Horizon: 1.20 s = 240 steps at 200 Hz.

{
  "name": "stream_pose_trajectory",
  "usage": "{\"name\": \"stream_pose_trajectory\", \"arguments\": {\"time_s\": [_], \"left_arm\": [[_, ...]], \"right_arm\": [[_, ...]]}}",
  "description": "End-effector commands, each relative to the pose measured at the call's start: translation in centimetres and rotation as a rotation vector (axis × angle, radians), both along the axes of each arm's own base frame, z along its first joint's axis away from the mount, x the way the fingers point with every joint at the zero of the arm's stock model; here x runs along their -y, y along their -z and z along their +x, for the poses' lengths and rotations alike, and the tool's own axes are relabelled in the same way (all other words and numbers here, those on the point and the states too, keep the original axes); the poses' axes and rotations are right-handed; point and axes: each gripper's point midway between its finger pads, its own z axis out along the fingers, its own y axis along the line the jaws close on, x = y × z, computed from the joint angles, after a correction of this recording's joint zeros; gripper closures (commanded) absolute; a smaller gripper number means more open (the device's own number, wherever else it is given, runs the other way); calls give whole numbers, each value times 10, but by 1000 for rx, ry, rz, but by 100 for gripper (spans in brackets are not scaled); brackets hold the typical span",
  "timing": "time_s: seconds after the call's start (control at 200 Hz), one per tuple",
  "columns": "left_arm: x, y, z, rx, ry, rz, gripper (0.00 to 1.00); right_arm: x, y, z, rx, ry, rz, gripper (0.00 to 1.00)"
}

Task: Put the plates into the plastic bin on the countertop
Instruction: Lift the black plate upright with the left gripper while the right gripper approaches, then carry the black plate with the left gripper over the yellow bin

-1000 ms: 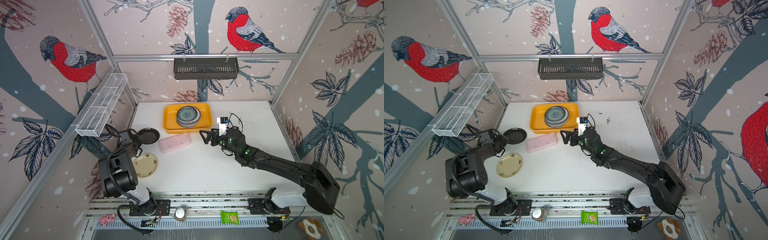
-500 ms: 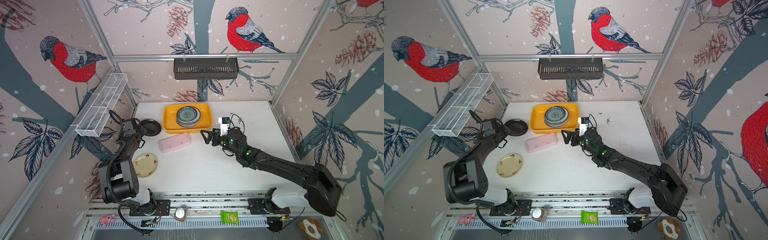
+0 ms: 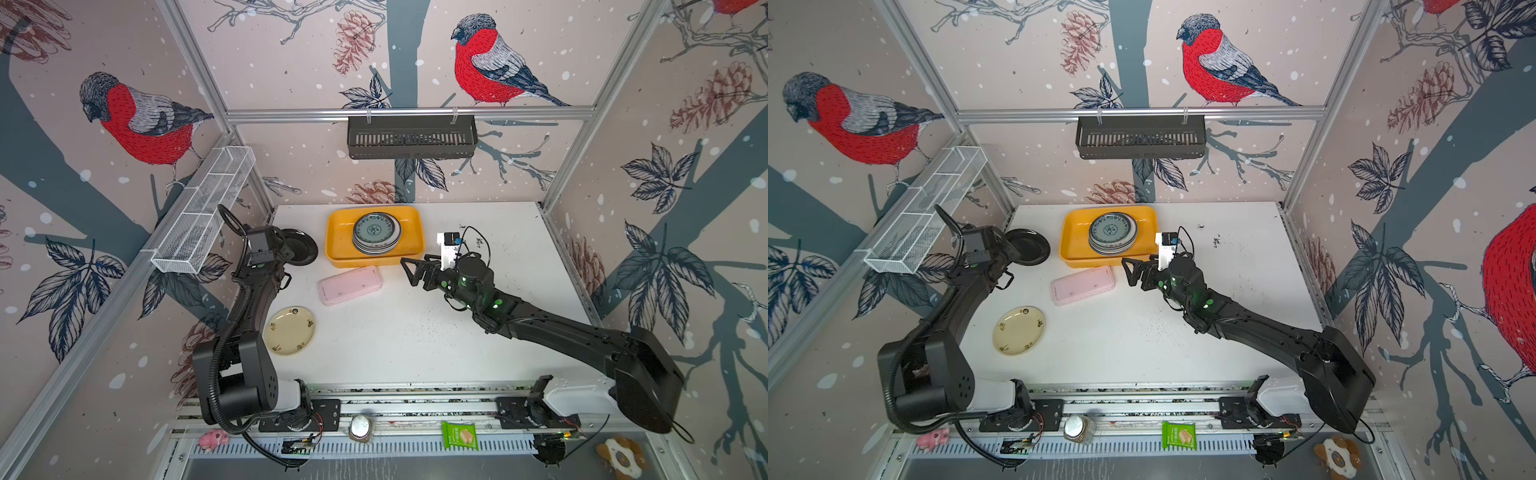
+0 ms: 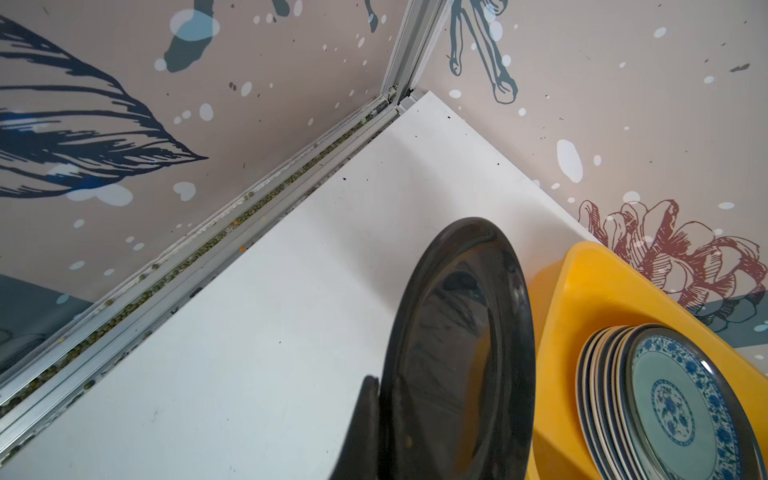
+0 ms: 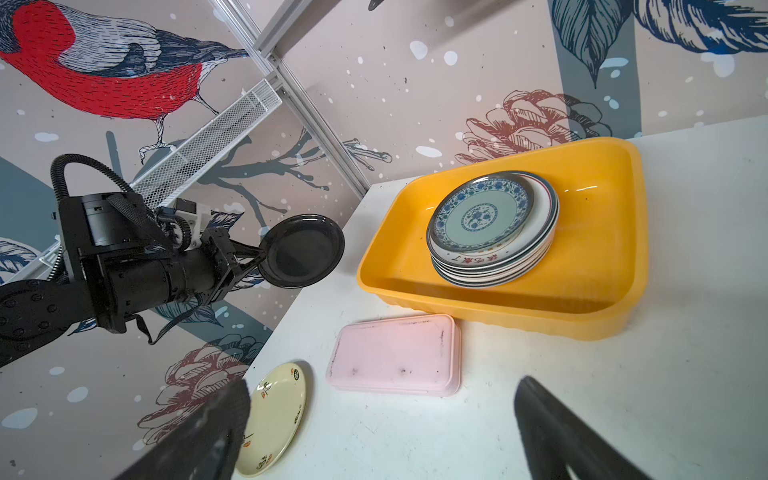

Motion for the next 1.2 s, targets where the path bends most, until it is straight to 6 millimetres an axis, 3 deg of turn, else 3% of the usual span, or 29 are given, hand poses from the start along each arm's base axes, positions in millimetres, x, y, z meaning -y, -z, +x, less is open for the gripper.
{"name": "stream_pose_trajectory", "arguments": {"time_s": [0.0,0.16,0.18,0.31,0.46,0.881,1.196], "left_arm": [[11,-17,5,51,47,1,100],[34,-23,11,75,137,-19,100],[35,-36,16,102,145,-14,100],[53,-46,24,138,203,-34,100],[87,-55,40,167,305,-68,100],[161,-27,82,133,510,-215,100],[193,-3,114,96,578,-320,100]], "right_arm": [[4,-5,1,8,22,13,0],[13,-6,1,8,58,13,0],[15,-7,2,9,65,14,0],[24,-3,4,0,102,1,1],[37,-11,2,9,140,14,0],[67,-8,-5,-1,230,29,1],[79,-6,-10,-10,266,37,0]]}}
